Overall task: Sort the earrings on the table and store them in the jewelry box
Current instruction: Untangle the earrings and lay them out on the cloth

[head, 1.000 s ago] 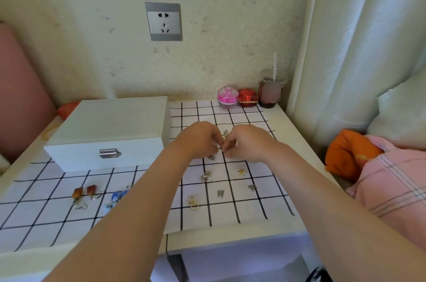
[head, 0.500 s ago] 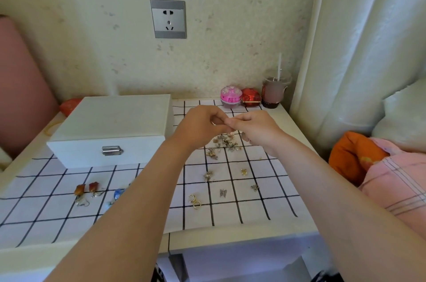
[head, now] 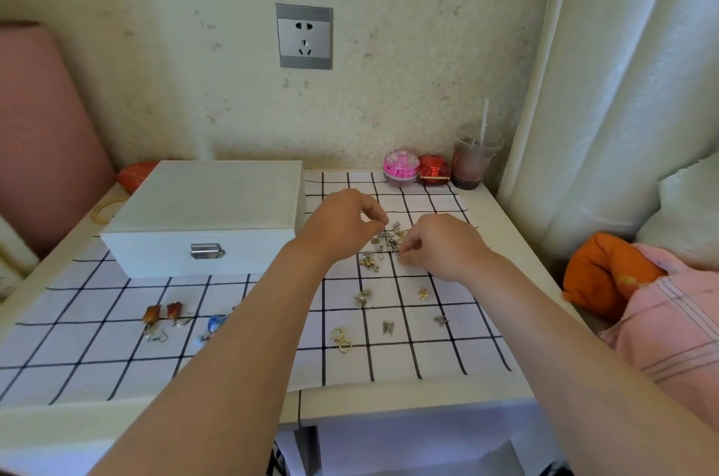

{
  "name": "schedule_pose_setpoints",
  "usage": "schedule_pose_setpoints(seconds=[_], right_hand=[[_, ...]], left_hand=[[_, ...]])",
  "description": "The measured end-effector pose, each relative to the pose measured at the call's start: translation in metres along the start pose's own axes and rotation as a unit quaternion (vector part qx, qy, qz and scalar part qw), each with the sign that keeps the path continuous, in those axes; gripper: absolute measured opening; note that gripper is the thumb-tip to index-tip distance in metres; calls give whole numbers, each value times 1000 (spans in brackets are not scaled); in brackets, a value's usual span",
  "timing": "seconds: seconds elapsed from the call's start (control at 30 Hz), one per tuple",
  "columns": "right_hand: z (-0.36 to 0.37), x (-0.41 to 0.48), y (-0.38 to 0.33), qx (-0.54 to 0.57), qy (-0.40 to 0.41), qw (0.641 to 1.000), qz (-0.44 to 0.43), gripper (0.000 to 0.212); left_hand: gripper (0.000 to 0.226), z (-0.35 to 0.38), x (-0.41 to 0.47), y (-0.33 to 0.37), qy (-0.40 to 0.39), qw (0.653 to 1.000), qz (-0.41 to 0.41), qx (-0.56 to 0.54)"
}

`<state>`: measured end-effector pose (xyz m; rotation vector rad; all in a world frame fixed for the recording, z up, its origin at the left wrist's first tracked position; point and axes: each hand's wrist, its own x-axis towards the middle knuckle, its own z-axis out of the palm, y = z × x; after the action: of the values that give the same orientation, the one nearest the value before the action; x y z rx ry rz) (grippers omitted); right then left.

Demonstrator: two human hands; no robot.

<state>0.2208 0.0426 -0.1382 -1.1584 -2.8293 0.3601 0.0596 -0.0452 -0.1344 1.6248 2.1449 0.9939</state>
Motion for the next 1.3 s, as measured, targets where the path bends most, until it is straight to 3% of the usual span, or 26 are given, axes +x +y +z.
schedule_pose_setpoints(seconds=[0.3, 0.4, 0.57, 0.73, 0.83, 1.1, 1.3], right_hand=[[-5, -1, -6, -40, -62, 997, -15, 8], [-7, -3, -4, -15, -52, 998, -25, 17], [-7, -5, -1, -11, -38, 998, -47, 10], [-3, -6, 5, 16, -22, 999, -39, 25], [1, -6, 7, 26, -14, 998, -55, 16], [-5, -2, 17, 27, 8, 999, -22, 8], [-8, 5, 26, 114, 1, 993, 6, 9]], left_hand=[[8, -4, -3, -1, -12, 1000, 11, -25], [10, -5, -4, -2, -42, 999, 6, -10], [16, -7, -5, -2, -31, 1000, -1, 6], [16, -6, -6, -1, -54, 998, 0, 32], [13, -6, -6, 0, -68, 997, -8, 40], [7, 7, -14, 13, -165, 985, 0, 59], [6, 17, -15, 21, -231, 966, 31, 108]])
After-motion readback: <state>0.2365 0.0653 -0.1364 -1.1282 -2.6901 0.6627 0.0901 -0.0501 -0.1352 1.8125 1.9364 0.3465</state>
